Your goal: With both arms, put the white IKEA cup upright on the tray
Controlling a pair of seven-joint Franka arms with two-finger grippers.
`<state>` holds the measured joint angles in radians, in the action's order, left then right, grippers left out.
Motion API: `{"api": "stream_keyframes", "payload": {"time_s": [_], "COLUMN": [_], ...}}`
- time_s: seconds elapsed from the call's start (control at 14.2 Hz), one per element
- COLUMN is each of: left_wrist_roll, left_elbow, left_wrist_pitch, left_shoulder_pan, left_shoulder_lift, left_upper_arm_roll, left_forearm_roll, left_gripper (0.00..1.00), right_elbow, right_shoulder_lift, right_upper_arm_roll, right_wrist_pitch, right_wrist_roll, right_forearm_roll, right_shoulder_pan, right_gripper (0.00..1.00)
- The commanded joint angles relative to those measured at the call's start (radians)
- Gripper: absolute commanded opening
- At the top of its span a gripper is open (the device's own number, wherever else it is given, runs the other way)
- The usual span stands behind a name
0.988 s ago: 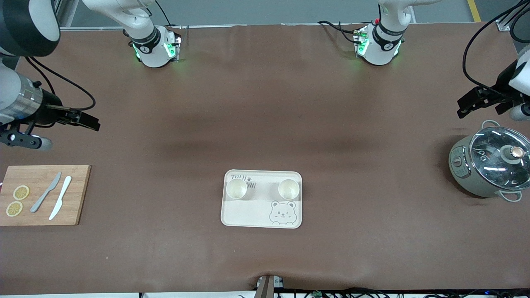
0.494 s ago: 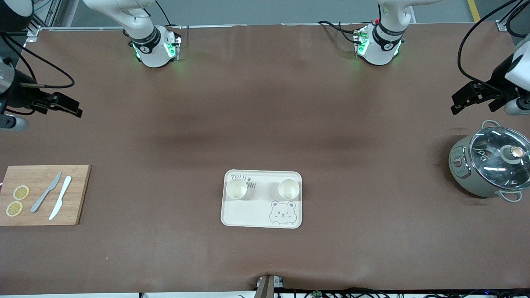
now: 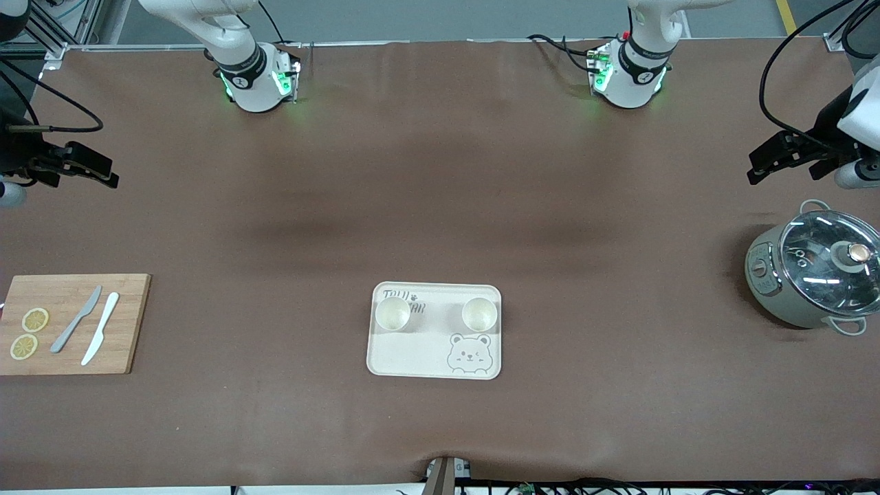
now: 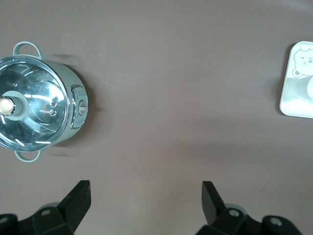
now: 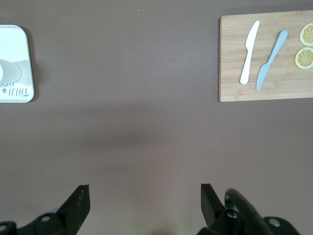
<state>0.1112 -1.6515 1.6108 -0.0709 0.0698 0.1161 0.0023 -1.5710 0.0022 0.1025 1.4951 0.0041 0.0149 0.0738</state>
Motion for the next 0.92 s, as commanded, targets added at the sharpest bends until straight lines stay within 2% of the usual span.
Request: {"api": "stream_keyframes", "payload": {"time_s": [0.0,0.85], "left_wrist_roll": [-0.021,-0.008], "left_elbow": [0.013,0.053], "left_wrist_pitch": [-0.019,-0.031], "left_shoulder_pan": [-0.010,-0.006], "left_shoulder_lift": [0.007,-0.018], "left_upper_arm_roll": [0.005,0.011], "left_forearm_roll": [-0.013,0.007], "left_gripper": [1.00,1.00], "right_elbow": [-0.026,-0.031], "right_shoulder_lift": [-0.037,-0.048], "right_upper_arm_roll": [-0.018,-0.018], "right_wrist_pitch": [-0.006,-0.032], "right_wrist_roll": [-0.012,-0.013], "right_forearm_roll": [-0.024,-0.033], "right_shoulder_pan": [-0.008,-0.005], "right_gripper": [1.00,1.00]}}
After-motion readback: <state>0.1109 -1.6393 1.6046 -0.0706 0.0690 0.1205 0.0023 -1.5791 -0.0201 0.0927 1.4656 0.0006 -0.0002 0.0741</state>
